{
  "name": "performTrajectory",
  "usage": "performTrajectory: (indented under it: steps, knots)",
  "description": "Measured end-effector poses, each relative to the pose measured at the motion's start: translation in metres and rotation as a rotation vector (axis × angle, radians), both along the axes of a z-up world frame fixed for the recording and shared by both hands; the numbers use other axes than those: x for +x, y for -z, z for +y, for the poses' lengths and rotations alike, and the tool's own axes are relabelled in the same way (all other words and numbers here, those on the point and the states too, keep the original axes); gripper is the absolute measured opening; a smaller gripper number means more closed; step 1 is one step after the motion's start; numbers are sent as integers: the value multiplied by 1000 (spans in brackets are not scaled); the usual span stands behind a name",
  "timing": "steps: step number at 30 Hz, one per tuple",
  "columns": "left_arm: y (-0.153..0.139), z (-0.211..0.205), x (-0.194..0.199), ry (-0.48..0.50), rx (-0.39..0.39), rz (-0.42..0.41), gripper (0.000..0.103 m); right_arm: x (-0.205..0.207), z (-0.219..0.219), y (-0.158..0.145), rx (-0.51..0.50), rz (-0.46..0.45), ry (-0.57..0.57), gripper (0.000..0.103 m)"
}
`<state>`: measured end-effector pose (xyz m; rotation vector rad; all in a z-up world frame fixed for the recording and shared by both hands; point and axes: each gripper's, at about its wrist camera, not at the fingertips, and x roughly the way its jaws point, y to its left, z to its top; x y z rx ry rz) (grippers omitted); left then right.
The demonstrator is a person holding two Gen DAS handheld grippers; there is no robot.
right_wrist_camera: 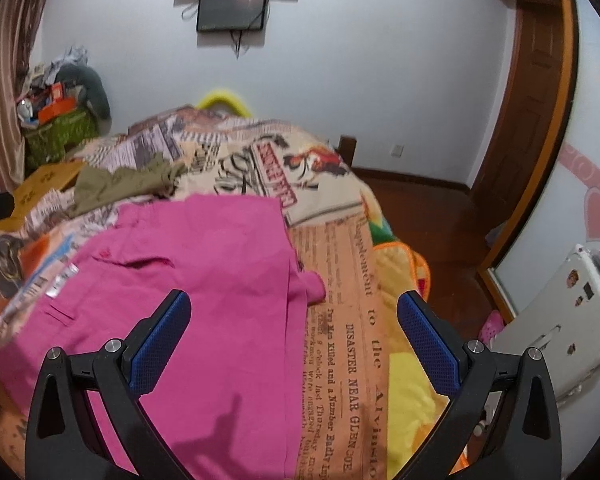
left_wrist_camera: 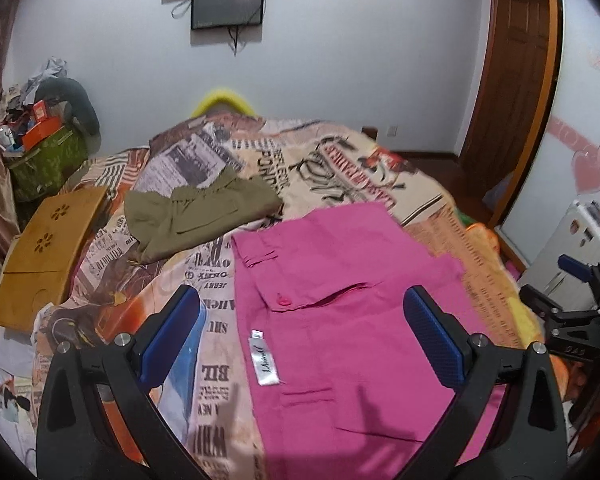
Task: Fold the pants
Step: 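Lower both grippers toward the edge of the pink pants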
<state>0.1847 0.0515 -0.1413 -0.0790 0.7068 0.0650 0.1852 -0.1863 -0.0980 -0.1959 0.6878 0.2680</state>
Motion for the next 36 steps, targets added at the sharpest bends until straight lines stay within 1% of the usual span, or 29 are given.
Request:
performTrajectory:
  steps: [2, 5, 8, 11, 13, 15, 16, 17, 18, 19, 21, 23, 24, 25, 26, 27, 28, 29, 31, 36]
  knots:
    - [11, 4, 10, 22, -16, 34, 103, 10, -1, 10, 0, 33, -3, 103]
    - [27, 13, 24, 5, -26, 80, 103, 24, -3, 25, 6, 83, -8, 103]
    - [48, 19, 41, -3, 8, 153, 103, 37, -5, 41, 37, 153, -25, 102]
    - [65, 20, 50, 17, 32, 190, 103, 47, -6, 57, 62, 210, -27, 102]
    - [76, 21, 57, 45, 22, 237, 103, 53, -5, 66, 69, 243, -28, 101]
    - [87, 22, 63, 83, -26, 296, 102, 60, -4, 72, 78, 266, -34, 101]
    - [90, 23, 64, 97, -39, 314, 96, 62, -4, 75, 80, 274, -38, 100]
    - [94, 22, 66, 110, -40, 333, 93, 65, -3, 77, 77, 278, -41, 100]
    - [97, 20, 67, 117, -34, 345, 88, 69, -3, 79, 74, 283, -47, 98]
    - [100, 18, 69, 125, -28, 358, 85, 72, -3, 81, 74, 288, -53, 93]
    - [105, 18, 71, 127, -34, 380, 85, 78, -3, 84, 101, 316, -74, 86]
    - [110, 19, 74, 130, -49, 391, 77, 86, -6, 88, 150, 352, -90, 79]
    - [112, 20, 76, 129, -53, 397, 69, 89, -7, 90, 167, 364, -91, 72]
    - [113, 21, 77, 128, -53, 405, 63, 93, -8, 93, 183, 381, -93, 66]
    - [115, 21, 78, 125, -50, 409, 61, 95, -7, 95, 191, 396, -94, 64]
    - [116, 22, 78, 123, -49, 412, 55, 97, -7, 98, 198, 407, -94, 60]
    - [116, 24, 79, 125, -55, 416, 47, 99, -7, 99, 204, 414, -94, 55]
    - [117, 25, 80, 132, -70, 424, 43, 101, -7, 101, 212, 422, -98, 52]
    - [119, 30, 82, 133, -95, 433, 39, 103, -6, 103, 218, 433, -109, 47]
    - [121, 37, 85, 136, -142, 453, 34, 111, 0, 106, 216, 437, -139, 45]
